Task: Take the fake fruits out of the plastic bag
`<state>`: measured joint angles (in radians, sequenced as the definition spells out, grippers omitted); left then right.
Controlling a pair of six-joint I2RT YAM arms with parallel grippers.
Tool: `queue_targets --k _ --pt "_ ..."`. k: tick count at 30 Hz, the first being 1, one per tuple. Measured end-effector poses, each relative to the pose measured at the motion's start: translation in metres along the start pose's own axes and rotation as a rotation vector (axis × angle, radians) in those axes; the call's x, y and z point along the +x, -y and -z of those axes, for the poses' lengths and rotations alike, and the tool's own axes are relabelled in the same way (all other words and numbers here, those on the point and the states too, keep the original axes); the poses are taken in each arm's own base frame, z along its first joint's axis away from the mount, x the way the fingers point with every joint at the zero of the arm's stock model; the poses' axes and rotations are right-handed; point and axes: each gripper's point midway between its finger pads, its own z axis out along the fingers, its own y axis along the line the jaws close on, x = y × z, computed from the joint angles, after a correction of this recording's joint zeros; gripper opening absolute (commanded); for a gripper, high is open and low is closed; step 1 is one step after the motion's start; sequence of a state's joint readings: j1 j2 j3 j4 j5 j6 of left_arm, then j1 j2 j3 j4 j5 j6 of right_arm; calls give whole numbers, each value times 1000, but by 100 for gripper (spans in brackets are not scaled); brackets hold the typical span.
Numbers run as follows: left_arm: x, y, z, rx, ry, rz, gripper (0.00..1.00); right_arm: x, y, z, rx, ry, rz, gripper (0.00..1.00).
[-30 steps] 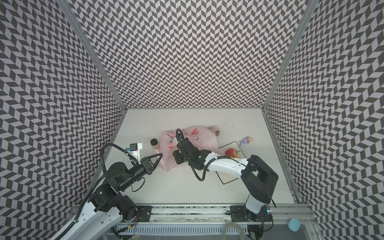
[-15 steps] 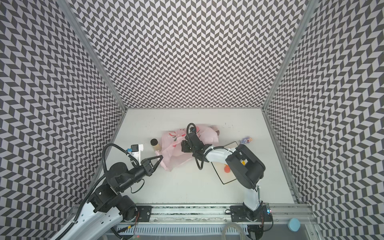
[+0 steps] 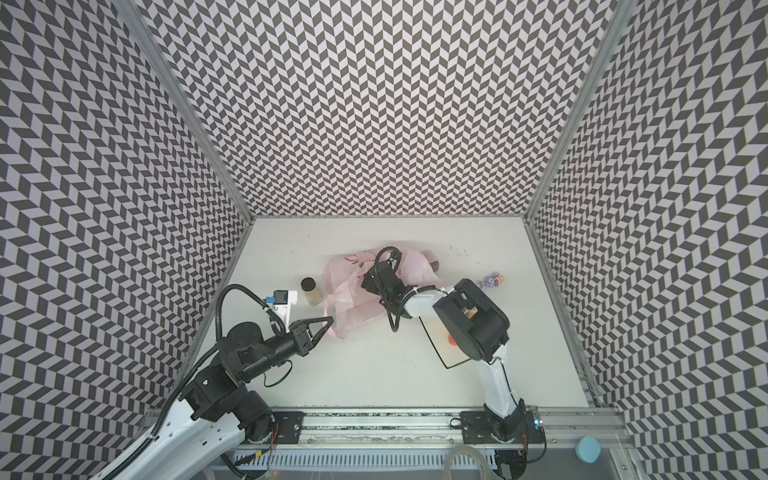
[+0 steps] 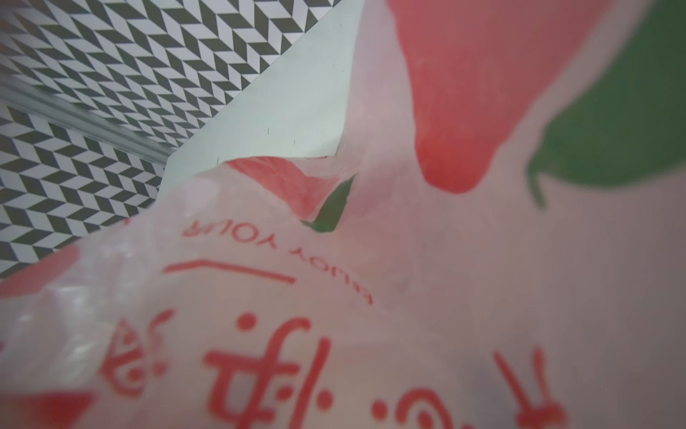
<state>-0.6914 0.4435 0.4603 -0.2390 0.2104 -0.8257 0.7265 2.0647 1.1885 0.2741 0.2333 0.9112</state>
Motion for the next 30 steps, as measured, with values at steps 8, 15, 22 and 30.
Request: queue_targets --k 8,15,22,30 --pt "26 4 -11 19 -117 -23 0 -20 -14 -20 -30 42 -76 82" --pt "44 10 -17 36 -188 -41 0 -26 -32 -40 -52 43 -67 81" --pt "33 16 -8 23 -135 -47 56 -10 -21 -40 -36 -13 -23 81" --pt "-19 31 28 -24 67 -54 89 5 -2 -3 -47 -84 7 79"
